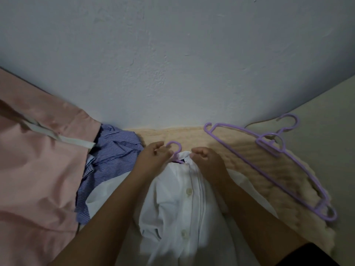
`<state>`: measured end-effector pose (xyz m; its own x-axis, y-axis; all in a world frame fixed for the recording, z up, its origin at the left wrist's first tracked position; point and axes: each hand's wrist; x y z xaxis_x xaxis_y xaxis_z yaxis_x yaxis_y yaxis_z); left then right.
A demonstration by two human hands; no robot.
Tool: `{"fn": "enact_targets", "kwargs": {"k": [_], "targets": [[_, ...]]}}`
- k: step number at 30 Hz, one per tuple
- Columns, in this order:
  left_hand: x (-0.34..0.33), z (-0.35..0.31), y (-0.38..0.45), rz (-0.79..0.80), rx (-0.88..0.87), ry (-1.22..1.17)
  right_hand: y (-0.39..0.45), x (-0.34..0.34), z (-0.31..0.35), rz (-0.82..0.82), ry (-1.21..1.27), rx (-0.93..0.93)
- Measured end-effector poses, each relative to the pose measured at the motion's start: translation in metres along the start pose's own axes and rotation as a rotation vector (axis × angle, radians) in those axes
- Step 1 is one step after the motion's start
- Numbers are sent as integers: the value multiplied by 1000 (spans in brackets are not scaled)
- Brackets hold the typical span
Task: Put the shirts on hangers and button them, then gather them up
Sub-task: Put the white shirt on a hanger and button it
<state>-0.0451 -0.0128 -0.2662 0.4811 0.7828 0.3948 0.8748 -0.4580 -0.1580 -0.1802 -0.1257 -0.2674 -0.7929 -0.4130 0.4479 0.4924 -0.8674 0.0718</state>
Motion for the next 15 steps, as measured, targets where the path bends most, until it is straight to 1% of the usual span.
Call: {"fn": "enact_targets", "kwargs": {"k": [1, 3, 5, 7, 10, 12, 15], "targets": [[-4, 0, 5, -22, 28, 9, 9, -4, 1, -12, -56, -1], [-9, 4, 13, -32, 59, 134, 24, -14, -5, -32, -161, -54], [-12, 6, 18, -8, 60, 303, 31, -21, -13, 23, -235, -128], [-15, 7, 20, 23, 51, 395, 33, -25, -16, 103, -298, -157], [-15, 8, 20, 49, 5, 408, 31, -24, -13, 123, -326, -160], [-12, 6, 17, 45, -44, 391, 27, -20, -9, 111, -264, -161], [-4, -4, 7, 38, -101, 297, 18, -7, 0, 73, -161, -98]]}}
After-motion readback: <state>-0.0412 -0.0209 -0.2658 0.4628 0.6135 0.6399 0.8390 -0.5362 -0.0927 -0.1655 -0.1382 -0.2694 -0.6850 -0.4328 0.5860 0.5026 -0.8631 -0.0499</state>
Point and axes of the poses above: each hand's wrist, its own y-axis towards the middle knuckle, its own x-axis out of the back of the hand, z = x × y, and after that the axes turned 12 degrees about -z, right-handed
